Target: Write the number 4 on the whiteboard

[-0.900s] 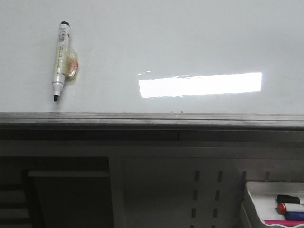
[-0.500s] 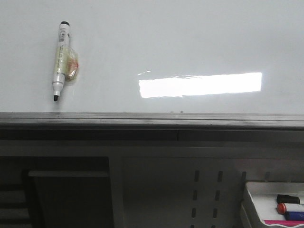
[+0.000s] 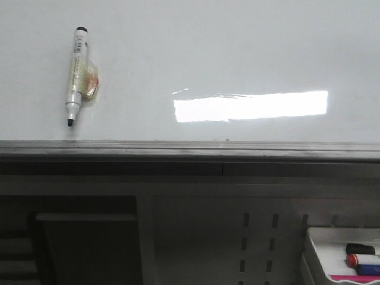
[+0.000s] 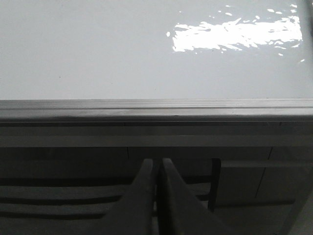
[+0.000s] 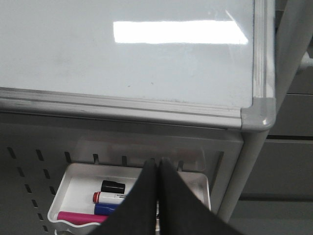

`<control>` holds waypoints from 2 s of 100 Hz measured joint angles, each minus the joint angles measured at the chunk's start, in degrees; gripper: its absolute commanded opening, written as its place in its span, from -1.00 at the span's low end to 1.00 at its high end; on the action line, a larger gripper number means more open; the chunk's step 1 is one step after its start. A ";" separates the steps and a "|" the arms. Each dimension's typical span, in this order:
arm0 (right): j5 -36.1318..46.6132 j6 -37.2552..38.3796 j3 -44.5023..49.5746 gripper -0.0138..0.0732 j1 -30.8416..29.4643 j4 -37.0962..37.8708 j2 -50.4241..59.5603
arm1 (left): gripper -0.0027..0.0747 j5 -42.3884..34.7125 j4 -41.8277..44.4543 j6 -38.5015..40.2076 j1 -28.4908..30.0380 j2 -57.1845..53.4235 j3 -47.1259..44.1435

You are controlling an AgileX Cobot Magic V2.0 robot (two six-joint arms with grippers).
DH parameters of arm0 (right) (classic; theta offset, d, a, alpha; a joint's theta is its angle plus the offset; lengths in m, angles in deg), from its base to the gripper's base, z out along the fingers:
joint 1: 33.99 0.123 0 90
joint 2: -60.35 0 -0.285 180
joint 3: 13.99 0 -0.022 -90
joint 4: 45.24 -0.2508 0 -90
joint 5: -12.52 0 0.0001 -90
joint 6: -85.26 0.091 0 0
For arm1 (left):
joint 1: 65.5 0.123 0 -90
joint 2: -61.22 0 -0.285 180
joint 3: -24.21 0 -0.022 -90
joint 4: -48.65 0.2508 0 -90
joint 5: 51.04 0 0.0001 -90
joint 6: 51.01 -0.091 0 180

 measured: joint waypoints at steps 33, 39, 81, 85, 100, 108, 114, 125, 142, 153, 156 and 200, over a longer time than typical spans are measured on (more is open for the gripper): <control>0.00 0.00 0.00 -0.83 0.00 0.00 0.00 | -0.98 -1.93 0.00 0.00 0.00 0.00 0.00; 0.00 0.00 0.00 -0.83 0.00 0.00 0.00 | -0.98 -1.93 0.00 0.00 0.00 0.00 0.00; 3.69 0.00 0.00 -0.83 0.00 0.32 0.00 | -0.98 -5.39 0.11 0.00 0.00 0.00 0.00; 4.94 0.00 0.00 -0.83 0.00 0.32 0.00 | -0.98 -5.79 0.11 0.00 0.00 0.00 0.00; 8.46 0.00 0.00 -0.83 0.00 0.32 0.00 | -0.98 -6.18 0.11 0.00 0.00 0.00 0.00; 8.81 0.00 0.00 -0.83 0.00 0.19 0.00 | -0.98 -6.18 -0.23 0.00 0.00 0.00 0.00; 8.94 0.12 0.00 -0.83 0.00 -1.06 0.00 | -0.98 -6.18 -0.82 0.00 0.00 0.00 0.00; 8.70 0.35 0.00 -0.83 0.00 -7.43 0.00 | -0.98 -6.18 -1.02 0.00 0.00 0.00 0.00; 6.02 0.56 -1.63 -0.83 0.00 -14.52 -6.62 | -0.98 -5.07 -1.14 0.00 0.00 7.50 4.22; 5.50 0.60 -5.86 -0.83 0.00 -19.40 -13.53 | -0.98 -4.82 -1.14 0.00 0.00 14.52 9.92; 5.41 0.69 -6.93 -0.83 0.00 -19.88 -15.25 | -0.98 -4.82 -1.14 0.00 0.00 16.61 11.05; 5.41 0.84 -10.83 -0.83 0.00 -20.99 -25.69 | 0.15 -16.52 -3.32 0.00 0.00 31.86 13.57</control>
